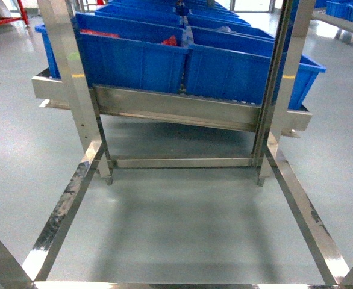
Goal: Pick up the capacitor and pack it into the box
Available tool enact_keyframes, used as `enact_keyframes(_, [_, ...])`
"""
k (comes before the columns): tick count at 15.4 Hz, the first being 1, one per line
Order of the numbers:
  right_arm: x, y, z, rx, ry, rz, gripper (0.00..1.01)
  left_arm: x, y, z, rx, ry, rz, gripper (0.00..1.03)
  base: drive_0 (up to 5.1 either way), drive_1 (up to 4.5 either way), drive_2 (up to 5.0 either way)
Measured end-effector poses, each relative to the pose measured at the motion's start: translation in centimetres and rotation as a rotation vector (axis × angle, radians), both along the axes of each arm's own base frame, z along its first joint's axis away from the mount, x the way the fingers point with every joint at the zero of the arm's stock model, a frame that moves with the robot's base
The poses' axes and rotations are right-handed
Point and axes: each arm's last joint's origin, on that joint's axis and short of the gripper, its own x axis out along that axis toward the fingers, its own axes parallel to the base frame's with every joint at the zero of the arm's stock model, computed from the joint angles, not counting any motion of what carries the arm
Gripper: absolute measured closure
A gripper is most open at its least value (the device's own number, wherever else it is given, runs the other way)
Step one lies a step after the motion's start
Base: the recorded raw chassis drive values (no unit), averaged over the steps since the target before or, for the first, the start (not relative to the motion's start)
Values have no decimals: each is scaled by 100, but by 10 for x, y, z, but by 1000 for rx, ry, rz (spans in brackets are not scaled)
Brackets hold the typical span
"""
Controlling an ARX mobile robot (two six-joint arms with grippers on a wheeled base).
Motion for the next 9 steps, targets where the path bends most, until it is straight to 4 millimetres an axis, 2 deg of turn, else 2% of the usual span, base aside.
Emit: enact_keyframes(9, [0, 0, 0, 0, -2, 0, 3, 0, 0, 0, 0, 0, 0, 58, -484, 257, 257])
